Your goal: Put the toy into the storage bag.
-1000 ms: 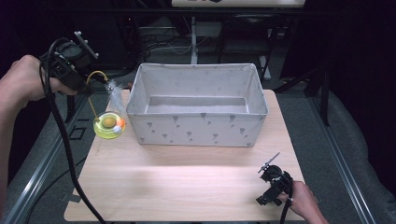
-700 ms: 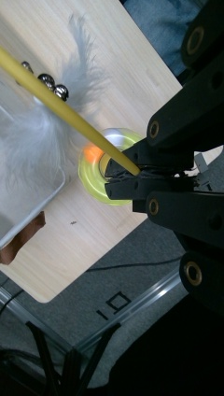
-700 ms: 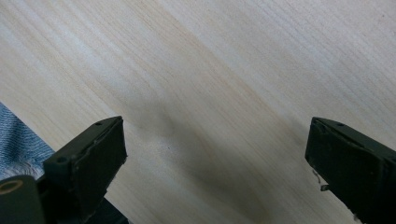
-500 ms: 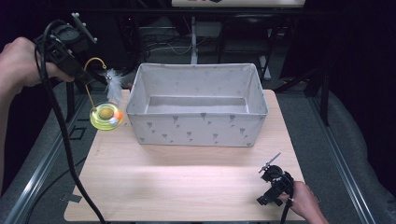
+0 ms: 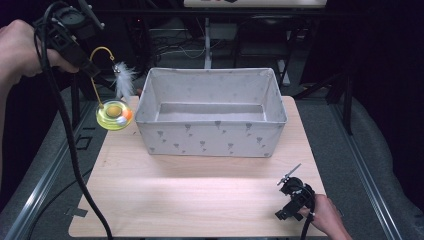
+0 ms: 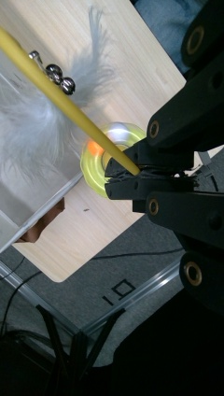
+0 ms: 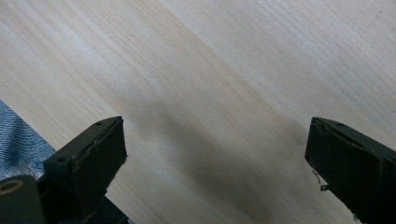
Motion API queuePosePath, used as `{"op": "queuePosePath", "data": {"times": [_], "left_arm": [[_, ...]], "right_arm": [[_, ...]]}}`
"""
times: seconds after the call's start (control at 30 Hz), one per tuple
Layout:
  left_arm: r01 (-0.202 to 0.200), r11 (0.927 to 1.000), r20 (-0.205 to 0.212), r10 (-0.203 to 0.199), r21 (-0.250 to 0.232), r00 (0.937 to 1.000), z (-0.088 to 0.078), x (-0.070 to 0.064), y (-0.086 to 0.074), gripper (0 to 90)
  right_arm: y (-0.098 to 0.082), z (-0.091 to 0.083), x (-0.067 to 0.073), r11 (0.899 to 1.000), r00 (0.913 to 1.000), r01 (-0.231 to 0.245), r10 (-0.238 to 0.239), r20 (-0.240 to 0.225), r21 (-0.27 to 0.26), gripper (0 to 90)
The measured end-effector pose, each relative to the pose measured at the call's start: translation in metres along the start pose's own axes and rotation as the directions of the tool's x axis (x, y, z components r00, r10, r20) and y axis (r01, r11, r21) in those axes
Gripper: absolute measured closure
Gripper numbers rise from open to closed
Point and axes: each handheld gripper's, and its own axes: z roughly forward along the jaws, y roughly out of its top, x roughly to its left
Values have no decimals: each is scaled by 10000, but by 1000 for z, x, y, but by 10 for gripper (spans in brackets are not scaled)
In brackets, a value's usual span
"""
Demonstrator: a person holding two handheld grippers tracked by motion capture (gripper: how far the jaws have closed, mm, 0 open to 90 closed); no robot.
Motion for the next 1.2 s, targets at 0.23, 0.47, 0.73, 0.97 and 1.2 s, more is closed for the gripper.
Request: {"op": "queuePosePath", "data": {"times": [0.23, 0.47, 0.73, 0.97, 1.2], "left_arm": [[1, 10000, -85, -1, -5, 10000, -7, 4, 8, 877], [32, 9999, -191, -34, -95, 9998, -12, 8, 15, 876], [9, 9999, -291, -13, -122, 9996, -20, 10, 29, 876], [-16, 9999, -343, 12, -127, 9994, -23, 8, 41, 875], [-229, 9997, -450, 233, 93, 9987, -20, 5, 55, 875]], "right_arm": [[-1, 1, 1, 9996, 9998, -184, 183, -49, -204, 48], [-1, 1, 1, 9994, 9997, -247, 245, -98, -254, 49], [-2, 1, 0, 9995, 9997, -239, 237, -91, -229, 48], [0, -2, -1, 9999, 10000, 67, -67, -31, 117, 49], [-1, -1, -1, 10000, 10000, -31, 31, -46, 35, 49]]}}
